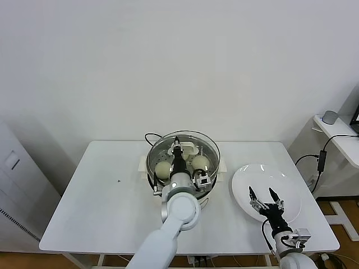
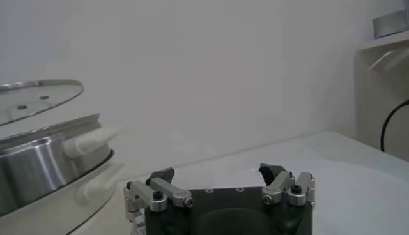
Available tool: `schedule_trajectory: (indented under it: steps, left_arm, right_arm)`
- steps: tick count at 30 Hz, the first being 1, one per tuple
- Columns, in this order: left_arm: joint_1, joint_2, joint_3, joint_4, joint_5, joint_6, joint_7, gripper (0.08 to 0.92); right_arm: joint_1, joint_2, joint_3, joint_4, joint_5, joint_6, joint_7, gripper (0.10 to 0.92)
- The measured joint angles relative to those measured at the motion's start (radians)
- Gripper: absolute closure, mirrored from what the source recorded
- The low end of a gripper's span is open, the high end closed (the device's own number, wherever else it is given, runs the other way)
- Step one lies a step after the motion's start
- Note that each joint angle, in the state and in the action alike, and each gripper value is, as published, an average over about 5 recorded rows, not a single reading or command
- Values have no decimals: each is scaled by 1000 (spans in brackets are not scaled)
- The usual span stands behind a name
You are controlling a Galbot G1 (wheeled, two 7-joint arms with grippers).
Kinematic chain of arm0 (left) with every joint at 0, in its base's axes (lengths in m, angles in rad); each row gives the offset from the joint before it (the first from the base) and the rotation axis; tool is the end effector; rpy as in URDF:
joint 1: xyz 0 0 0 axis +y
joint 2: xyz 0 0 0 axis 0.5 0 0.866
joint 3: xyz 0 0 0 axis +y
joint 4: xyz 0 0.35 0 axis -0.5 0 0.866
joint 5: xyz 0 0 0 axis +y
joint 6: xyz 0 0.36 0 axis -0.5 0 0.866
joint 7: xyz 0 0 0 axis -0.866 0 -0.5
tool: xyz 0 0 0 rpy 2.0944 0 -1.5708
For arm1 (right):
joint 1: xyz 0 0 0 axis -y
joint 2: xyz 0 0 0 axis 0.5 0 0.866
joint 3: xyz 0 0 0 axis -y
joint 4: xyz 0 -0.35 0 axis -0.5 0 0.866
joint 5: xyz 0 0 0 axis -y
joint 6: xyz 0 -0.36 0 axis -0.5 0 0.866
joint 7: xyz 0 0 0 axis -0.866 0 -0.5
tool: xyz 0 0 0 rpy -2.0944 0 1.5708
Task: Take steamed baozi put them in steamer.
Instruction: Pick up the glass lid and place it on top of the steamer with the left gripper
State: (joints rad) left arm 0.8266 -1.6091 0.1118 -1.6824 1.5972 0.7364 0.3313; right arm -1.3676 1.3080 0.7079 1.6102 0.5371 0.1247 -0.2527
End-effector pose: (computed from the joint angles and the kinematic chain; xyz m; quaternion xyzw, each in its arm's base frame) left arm 0.3469 -0.2240 -0.2312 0.0236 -0.7456 -0.6653 0.0303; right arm 0.2389 -0.1509 -0.4029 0.0204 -0.9924 -0.1185 0.0280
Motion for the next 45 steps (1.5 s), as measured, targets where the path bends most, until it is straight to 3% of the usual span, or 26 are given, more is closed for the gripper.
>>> schedule_trajectory:
  steps: [45]
  left_arm:
    - [8,0,1,80,10,0,-63,865]
  right_arm:
    - [17,11,-4,-24,-12,5,-3,203]
